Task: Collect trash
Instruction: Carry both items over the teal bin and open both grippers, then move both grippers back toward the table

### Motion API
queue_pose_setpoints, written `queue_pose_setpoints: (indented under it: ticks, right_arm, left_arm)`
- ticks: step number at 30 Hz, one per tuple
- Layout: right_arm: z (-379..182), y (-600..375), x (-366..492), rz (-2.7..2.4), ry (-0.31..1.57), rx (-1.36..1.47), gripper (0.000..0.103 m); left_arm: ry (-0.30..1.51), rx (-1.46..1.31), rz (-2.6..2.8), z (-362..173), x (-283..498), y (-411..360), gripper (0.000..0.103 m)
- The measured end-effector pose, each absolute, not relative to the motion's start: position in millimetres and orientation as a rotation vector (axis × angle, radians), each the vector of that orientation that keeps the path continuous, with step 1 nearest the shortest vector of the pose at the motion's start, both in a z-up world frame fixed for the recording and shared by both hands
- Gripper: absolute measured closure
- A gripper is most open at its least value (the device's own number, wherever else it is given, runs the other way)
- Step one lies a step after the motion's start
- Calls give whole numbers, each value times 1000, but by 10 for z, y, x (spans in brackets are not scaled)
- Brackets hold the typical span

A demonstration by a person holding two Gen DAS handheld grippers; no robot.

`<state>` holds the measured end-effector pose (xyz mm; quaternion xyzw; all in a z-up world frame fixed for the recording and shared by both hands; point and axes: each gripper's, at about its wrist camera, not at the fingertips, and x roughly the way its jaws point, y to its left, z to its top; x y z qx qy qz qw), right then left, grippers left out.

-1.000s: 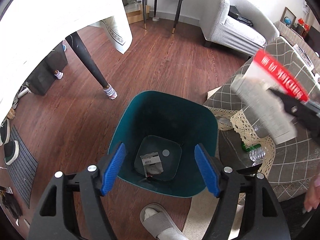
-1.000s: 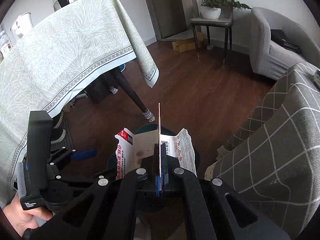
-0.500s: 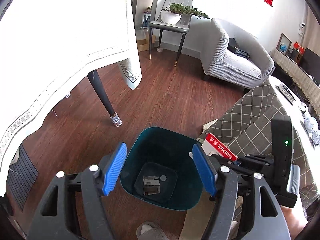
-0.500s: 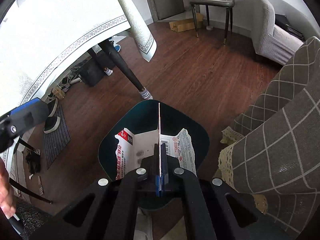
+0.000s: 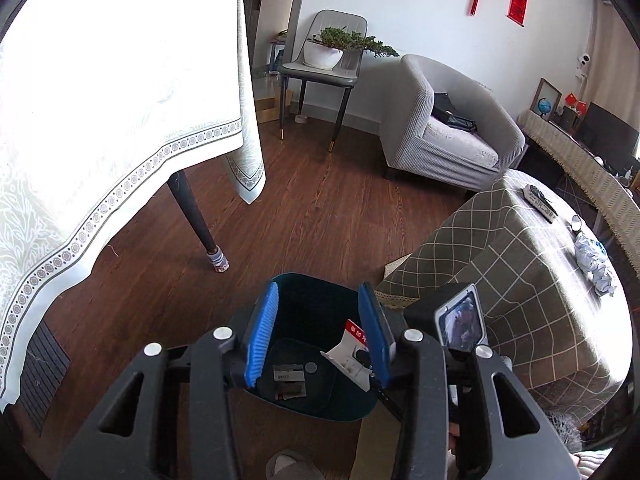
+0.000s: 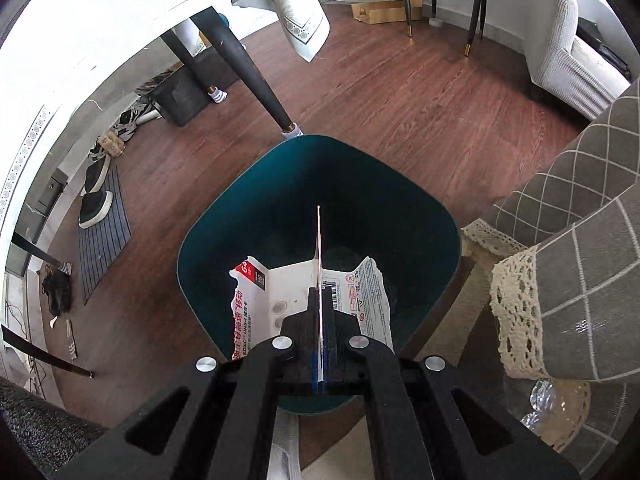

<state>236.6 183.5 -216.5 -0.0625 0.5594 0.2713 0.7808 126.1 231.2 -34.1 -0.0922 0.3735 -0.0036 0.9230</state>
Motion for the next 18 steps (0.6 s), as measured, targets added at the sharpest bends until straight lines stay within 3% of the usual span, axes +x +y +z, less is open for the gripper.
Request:
queue_pose_setpoints:
  ticks: [2, 3, 4, 5, 6, 18]
  right_arm:
    - [-2186, 1847, 2343, 578, 1204, -152, 98]
    - [-2197, 1855, 2341, 575, 1205, -157, 86]
    - [-2209, 1862, 2333, 574, 1204, -158, 61]
    - [-2213, 1855, 2328, 576, 1199, -157, 51]
    - [-2208, 1849, 2320, 582, 1190, -156, 47]
    - [-1819, 1767, 2190, 666, 1077, -226, 47]
  left_arm:
    - [758, -182, -12, -318, 1239, 2310, 59]
    - [755, -177, -13, -311, 1228, 2314, 59]
    - [750, -169, -10, -299, 1216, 2315, 59]
    - [745, -158, -4, -285, 1205, 2317, 59]
    - [740, -150, 3, -268, 1195, 2320, 59]
    - [638, -111, 32, 52, 1034, 2437, 59]
